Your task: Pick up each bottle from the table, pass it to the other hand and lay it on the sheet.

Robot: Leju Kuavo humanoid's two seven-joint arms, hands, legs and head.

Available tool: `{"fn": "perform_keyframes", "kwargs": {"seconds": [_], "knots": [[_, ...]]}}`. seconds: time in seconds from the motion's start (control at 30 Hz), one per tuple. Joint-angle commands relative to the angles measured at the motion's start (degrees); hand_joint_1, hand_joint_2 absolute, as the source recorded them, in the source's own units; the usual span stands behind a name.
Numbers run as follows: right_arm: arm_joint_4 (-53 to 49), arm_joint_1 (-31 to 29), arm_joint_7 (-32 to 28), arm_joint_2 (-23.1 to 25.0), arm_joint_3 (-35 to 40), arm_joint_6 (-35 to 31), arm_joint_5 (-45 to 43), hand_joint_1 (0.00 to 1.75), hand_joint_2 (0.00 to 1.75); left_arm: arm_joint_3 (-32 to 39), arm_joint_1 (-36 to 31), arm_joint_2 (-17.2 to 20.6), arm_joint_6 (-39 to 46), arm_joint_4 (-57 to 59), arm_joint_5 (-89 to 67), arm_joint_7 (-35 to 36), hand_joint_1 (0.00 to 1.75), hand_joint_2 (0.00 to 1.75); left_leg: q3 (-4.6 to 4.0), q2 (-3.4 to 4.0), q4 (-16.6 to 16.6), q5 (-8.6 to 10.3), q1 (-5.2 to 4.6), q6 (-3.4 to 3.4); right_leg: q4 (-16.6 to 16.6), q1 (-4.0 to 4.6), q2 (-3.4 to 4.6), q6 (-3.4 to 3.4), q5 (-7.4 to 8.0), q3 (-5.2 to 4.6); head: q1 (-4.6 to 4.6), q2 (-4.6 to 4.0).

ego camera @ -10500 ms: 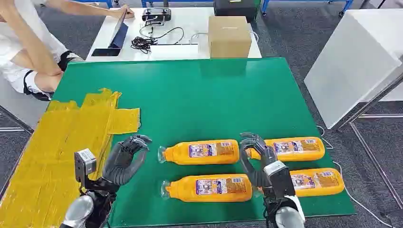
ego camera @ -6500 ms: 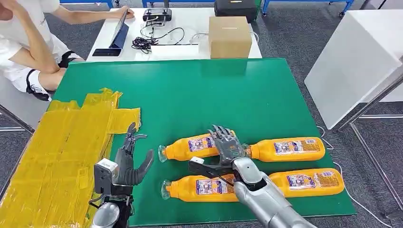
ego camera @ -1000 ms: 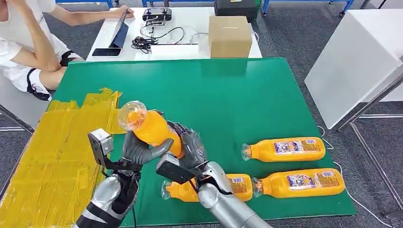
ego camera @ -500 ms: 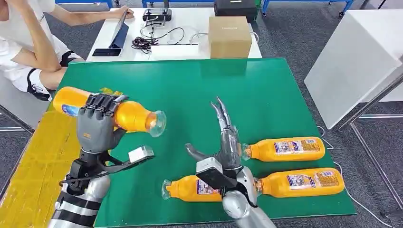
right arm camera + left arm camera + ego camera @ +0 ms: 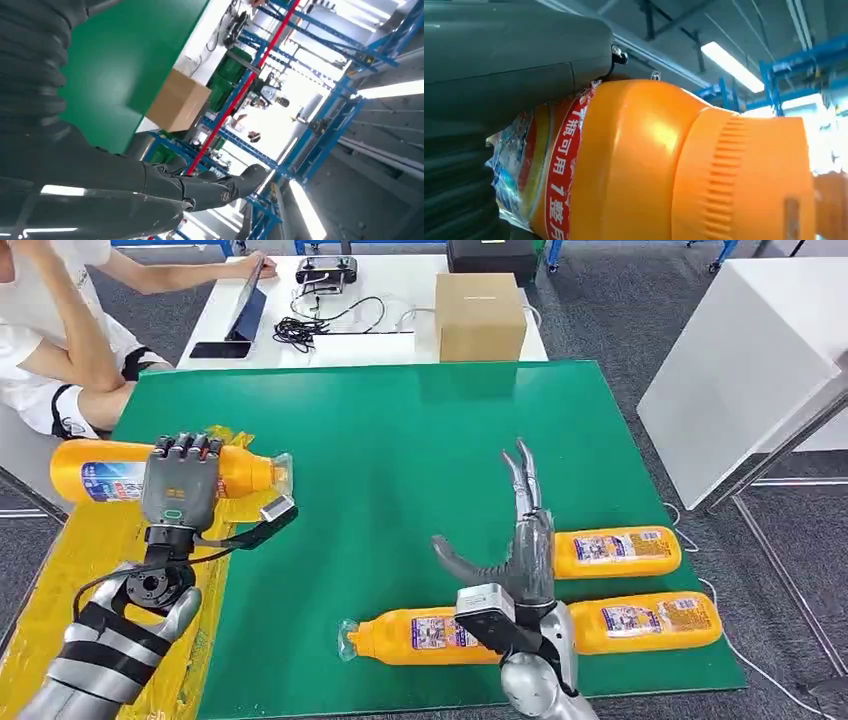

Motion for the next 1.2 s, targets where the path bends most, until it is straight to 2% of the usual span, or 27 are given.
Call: {"fn": "perform_keyframes", "kwargs": {"seconds": [0.03, 0.2, 0.27, 0.3, 0.4, 0.6, 0.87, 0.9, 0.93, 1.2], "knots": [[-3.01, 2.12, 1.92, 0.17, -3.99, 2.63, 2.6, 0.0, 1.75, 2.3, -6.43, -6.72, -12.69, 18.48, 2.55, -6.24, 1.75, 1.75, 0.26, -0.31, -0.07, -0.01, 0.06, -0.05, -0.11, 0.08, -0.33, 0.03, -0.1, 0.43, -0.02, 0.0], [-2.95, 2.12, 1.96, 0.22, -4.05, 2.77, 2.71, 0.0, 1.75, 2.46, -6.67, -7.05, -13.18, 19.42, 2.55, -6.29, 1.75, 1.75, 0.3, -0.32, -0.07, -0.02, 0.06, -0.06, -0.12, 0.08, -0.34, 0.03, -0.1, 0.47, -0.02, 0.0], [-1.09, 1.23, 2.39, 0.77, -4.46, 3.55, 3.13, 0.0, 1.75, 5.38, -8.41, -10.17, -13.41, 29.21, 5.96, -7.54, 1.75, 1.75, 0.16, -0.34, -0.09, 0.05, -0.02, -0.04, -0.09, -0.02, -0.36, 0.02, -0.06, 0.28, -0.02, 0.0], [1.16, -0.33, 2.47, 0.81, -4.1, 3.73, 2.52, 0.0, 1.75, 8.26, -8.41, -12.47, -10.91, 36.83, 10.84, -11.11, 1.75, 1.75, 0.2, -0.44, -0.07, 0.04, 0.02, -0.06, -0.11, 0.0, -0.4, 0.01, -0.05, 0.34, -0.02, 0.0], [1.79, -0.73, 2.6, 0.69, -3.79, 4.14, 2.28, 0.0, 1.75, 8.91, -8.13, -12.91, -10.97, 37.79, 12.25, -11.7, 1.75, 1.75, 0.2, -0.12, -0.07, -0.01, -0.02, -0.02, -0.09, -0.05, -0.13, 0.01, -0.03, 0.29, -0.02, 0.0], [4.66, -2.27, 3.06, 0.53, -2.4, 4.51, 2.04, 0.0, 1.75, 11.42, -7.26, -13.99, -10.41, 42.12, 18.4, -15.73, 1.75, 1.75, 0.22, -0.13, -0.1, 0.0, -0.04, -0.02, -0.09, -0.07, -0.1, 0.02, -0.01, 0.32, -0.02, 0.0], [6.0, -3.1, 3.35, 0.57, -1.98, 4.95, 1.53, 0.0, 1.75, 11.58, -6.47, -14.52, -9.13, 43.6, 19.52, -15.99, 1.75, 1.75, 0.52, -0.08, -0.18, 0.04, -0.02, -0.04, -0.15, -0.04, -0.01, 0.02, 0.08, 0.63, -0.02, 0.0], [6.1, -3.16, 3.41, 0.59, -1.97, 4.95, 1.44, 0.0, 1.75, 11.58, -6.5, -14.61, -8.25, 43.56, 19.44, -15.47, 0.54, 1.75, 0.6, -0.05, -0.19, 0.03, 0.01, -0.04, -0.19, -0.02, 0.02, 0.02, 0.09, 0.7, -0.02, 0.0], [6.12, -3.16, 3.51, 0.59, -1.91, 5.03, 1.34, 0.0, 1.75, 11.55, -6.17, -14.63, -6.84, 42.92, 19.0, -14.73, 0.0, 1.75, 0.61, -0.1, -0.16, 0.03, -0.03, -0.02, -0.13, -0.05, -0.02, 0.02, 0.06, 0.71, -0.04, 0.0], [6.44, -3.13, 3.8, 0.58, -1.61, 5.19, 1.41, 0.0, 1.75, 12.97, -5.31, -14.79, -4.25, 41.01, 20.14, -14.59, 0.0, 1.75, 0.72, -0.19, -0.12, 0.04, -0.05, -0.02, -0.07, -0.06, -0.13, 0.01, 0.05, 0.85, -0.04, 0.0]]}}
